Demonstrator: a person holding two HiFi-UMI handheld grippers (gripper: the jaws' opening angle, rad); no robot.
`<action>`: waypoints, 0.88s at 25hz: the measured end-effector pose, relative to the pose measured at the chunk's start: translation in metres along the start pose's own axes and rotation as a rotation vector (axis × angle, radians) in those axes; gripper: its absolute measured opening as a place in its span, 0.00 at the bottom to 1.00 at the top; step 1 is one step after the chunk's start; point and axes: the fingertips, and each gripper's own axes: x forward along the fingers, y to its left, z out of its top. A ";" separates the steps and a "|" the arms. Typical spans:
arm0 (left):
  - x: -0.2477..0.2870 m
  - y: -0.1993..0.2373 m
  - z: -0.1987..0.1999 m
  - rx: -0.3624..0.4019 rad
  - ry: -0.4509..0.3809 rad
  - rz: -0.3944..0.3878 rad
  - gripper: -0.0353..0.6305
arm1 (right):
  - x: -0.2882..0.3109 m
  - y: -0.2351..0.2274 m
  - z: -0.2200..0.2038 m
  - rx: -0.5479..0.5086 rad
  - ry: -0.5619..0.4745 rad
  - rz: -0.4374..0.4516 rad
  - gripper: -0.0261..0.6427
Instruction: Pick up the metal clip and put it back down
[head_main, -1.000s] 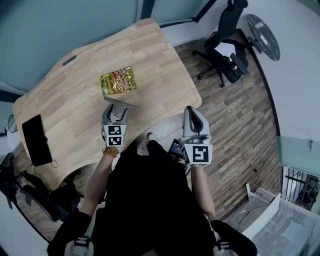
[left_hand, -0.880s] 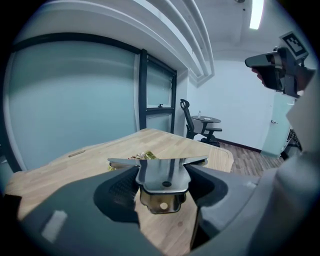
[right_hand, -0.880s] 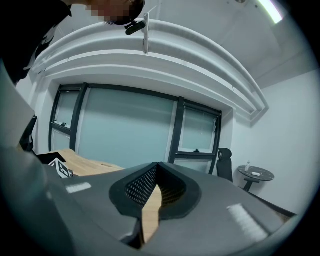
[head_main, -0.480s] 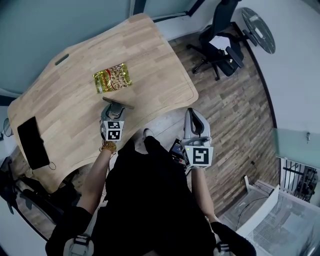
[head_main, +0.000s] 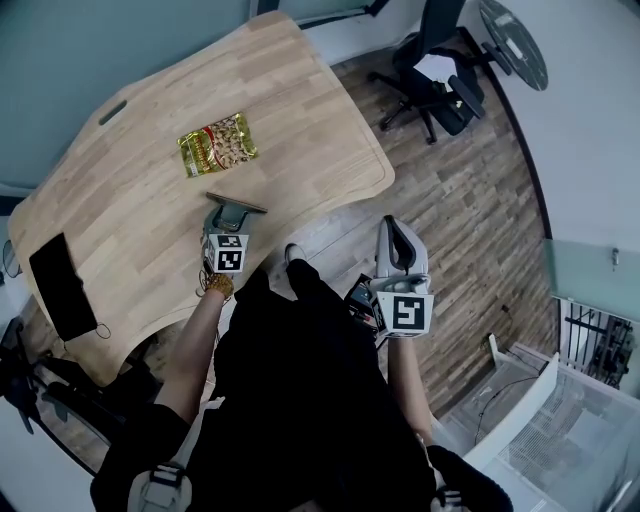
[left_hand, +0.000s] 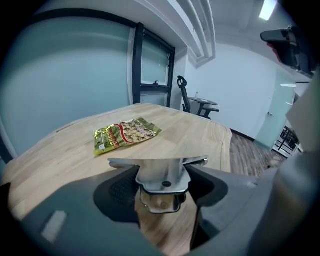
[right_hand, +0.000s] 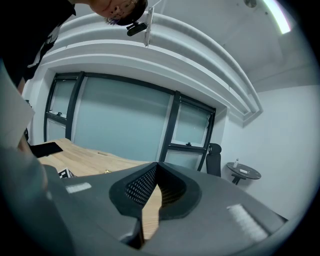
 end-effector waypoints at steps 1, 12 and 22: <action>0.003 -0.002 -0.003 0.001 0.004 -0.003 0.51 | -0.003 -0.001 -0.002 -0.001 0.006 -0.003 0.07; 0.017 -0.006 -0.018 -0.072 0.041 0.013 0.51 | -0.020 -0.008 -0.011 -0.013 0.034 -0.029 0.07; 0.027 -0.013 -0.041 -0.022 0.091 0.026 0.51 | -0.028 -0.006 -0.011 -0.012 0.030 -0.029 0.07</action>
